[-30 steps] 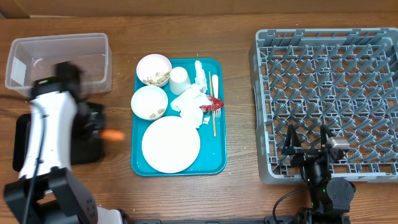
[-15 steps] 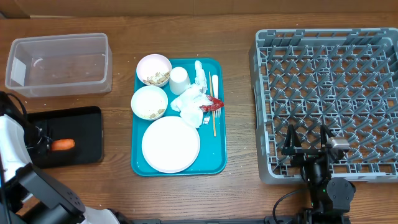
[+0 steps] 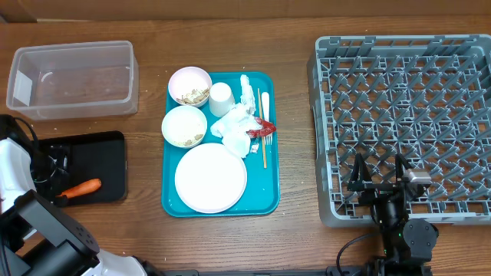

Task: Sort waste into correct bins and load items into the dishwasher rack
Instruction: 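Move the left gripper to the white rice bowl and grasp its rim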

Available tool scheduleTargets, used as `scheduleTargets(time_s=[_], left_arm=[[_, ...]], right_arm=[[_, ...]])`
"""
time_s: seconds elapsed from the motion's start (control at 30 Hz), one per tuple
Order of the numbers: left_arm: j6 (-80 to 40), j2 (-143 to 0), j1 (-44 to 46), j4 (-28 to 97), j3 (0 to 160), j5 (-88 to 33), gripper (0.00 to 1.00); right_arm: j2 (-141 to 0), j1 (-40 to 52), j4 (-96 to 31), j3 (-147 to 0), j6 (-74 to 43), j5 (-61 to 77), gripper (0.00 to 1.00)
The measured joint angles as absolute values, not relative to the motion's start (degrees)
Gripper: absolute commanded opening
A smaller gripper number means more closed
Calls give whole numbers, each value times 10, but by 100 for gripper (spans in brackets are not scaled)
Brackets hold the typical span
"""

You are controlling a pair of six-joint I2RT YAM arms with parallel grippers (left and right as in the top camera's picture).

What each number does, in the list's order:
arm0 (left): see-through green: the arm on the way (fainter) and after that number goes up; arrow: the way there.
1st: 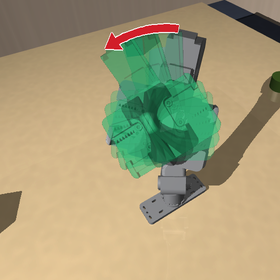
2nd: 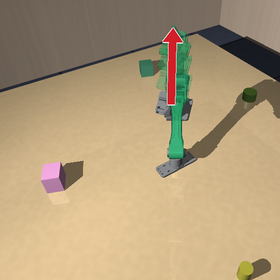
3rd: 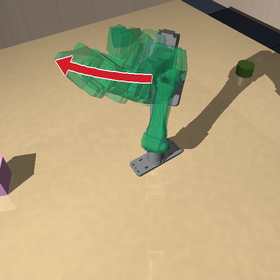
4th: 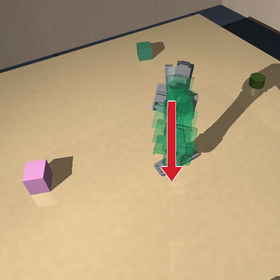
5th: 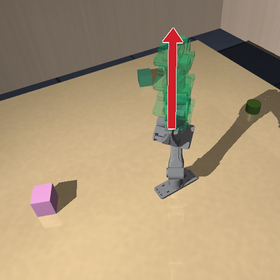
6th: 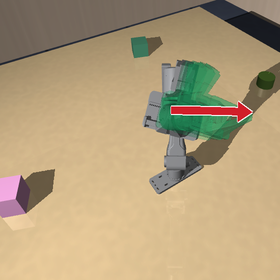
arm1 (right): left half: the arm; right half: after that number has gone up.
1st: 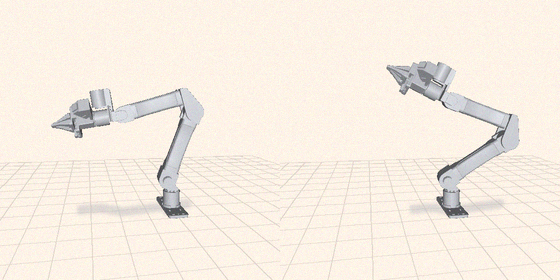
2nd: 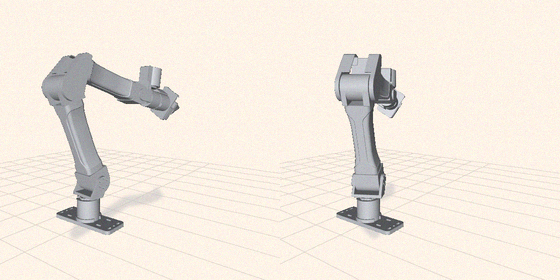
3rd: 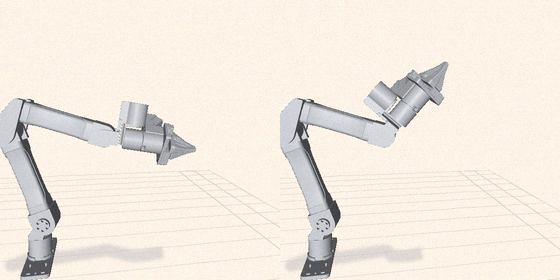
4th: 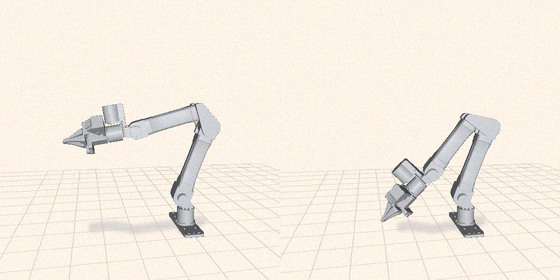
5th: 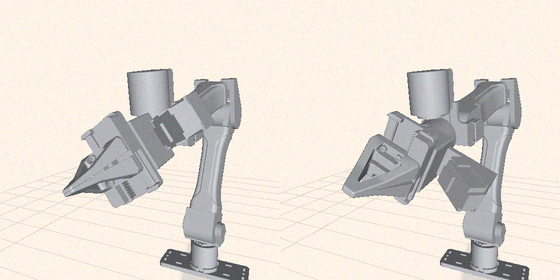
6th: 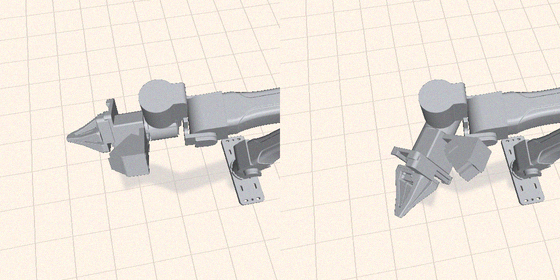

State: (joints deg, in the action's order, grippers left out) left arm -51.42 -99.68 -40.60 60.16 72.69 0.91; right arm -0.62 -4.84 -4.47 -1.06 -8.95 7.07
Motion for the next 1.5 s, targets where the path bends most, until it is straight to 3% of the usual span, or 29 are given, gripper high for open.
scheduleTargets(time_s=[0.2,0.3,0.4,0.6,0.87,0.97,1.07,1.2,1.3,1.5], left_arm=[[-436,-928,-379,608,735,-48,100],[-388,-841,-302,601,747,-56,100],[-338,-787,-169,598,759,-65,100],[-305,-866,61,548,759,-30,100],[-233,-1026,153,442,759,-6,96],[-204,-1046,165,430,759,-2,89],[-182,-1075,173,428,759,10,72],[-174,-1100,173,441,758,23,64],[-168,-1101,173,441,758,26,44],[-159,-1101,173,443,758,54,25]], right_arm=[[-6,-48,-45,-11,-90,71,100],[-6,-49,-45,-11,-90,71,100],[-6,-49,-45,-11,-90,71,100],[-6,-48,-45,-11,-90,70,100],[-6,-48,-45,-11,-90,71,100],[-6,-48,-45,-11,-90,70,100],[-6,-48,-44,-11,-89,71,100],[-6,-48,-45,-11,-90,71,100],[-6,-48,-45,-11,-90,71,100],[-6,-48,-45,-11,-90,71,100]])
